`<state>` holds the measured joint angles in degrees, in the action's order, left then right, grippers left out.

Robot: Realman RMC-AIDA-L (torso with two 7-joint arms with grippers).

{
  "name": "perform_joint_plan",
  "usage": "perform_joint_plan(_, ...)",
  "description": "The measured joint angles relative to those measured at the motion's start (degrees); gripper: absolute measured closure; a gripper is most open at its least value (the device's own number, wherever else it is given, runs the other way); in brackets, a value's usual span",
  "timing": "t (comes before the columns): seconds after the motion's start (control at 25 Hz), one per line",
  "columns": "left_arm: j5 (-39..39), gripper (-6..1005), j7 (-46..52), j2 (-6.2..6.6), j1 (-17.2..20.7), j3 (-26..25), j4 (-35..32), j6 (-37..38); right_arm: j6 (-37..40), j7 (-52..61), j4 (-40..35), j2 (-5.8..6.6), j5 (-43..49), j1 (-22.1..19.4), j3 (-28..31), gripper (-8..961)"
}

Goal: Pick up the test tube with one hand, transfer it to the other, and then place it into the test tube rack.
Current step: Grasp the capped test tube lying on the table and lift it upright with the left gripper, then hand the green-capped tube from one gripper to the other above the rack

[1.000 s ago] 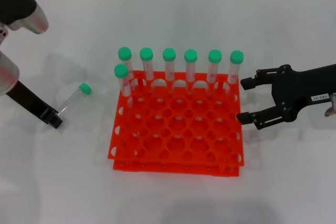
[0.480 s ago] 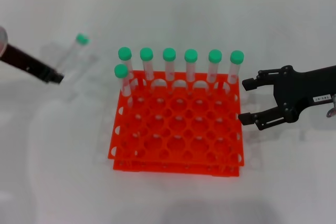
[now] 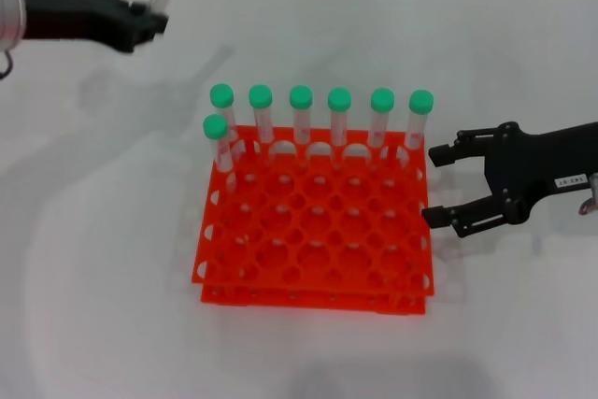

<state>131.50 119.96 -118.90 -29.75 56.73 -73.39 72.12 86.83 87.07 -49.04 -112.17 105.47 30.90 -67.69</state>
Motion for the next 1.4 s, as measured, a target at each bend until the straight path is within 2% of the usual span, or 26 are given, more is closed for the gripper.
perform_joint_plan(0.2,-21.14,804,-14.23,0.27,2.74,-0.49,6.03,-4.92,-0.46,-1.23,0.0,-0.61,0.0,-0.15,0.02,112)
perform_joint_plan(0.28,-28.29,803,-20.23,0.94,2.5,-0.68,10.32,-3.68,-0.48,-1.35,0.0,-0.78,0.0,-0.21,0.02,112)
perform_joint_plan(0.32,-32.44,803,-23.55,1.85,1.35,-0.93,14.38,-0.89,-0.49,-1.52,0.03,-0.89,0.0,-0.21,0.01,112)
perform_joint_plan(0.4,-33.7,802,-24.73,2.34,0.45,-1.05,16.57,0.86,-0.51,-1.84,0.16,-1.05,0.0,-0.22,0.02,112)
perform_joint_plan(0.68,-33.16,800,-29.62,6.58,-7.34,-1.08,29.0,11.83,-0.53,-2.61,0.09,-1.46,-0.12,-0.58,0.07,114)
perform_joint_plan(0.84,-31.19,798,-30.18,7.77,-10.29,-0.8,31.08,16.28,-0.53,-2.78,-0.21,-1.35,-0.38,-1.13,0.18,114)
perform_joint_plan(1.04,-24.71,796,-29.53,7.84,-13.43,-0.71,31.14,21.29,-0.51,-3.24,-0.3,-1.15,-0.43,-1.43,0.48,115)
perform_joint_plan(1.4,-18.12,793,-29.5,6.62,-14.5,-0.56,31.33,20.65,-0.06,-3.29,-0.22,-0.96,-0.22,-1.62,1.43,117)
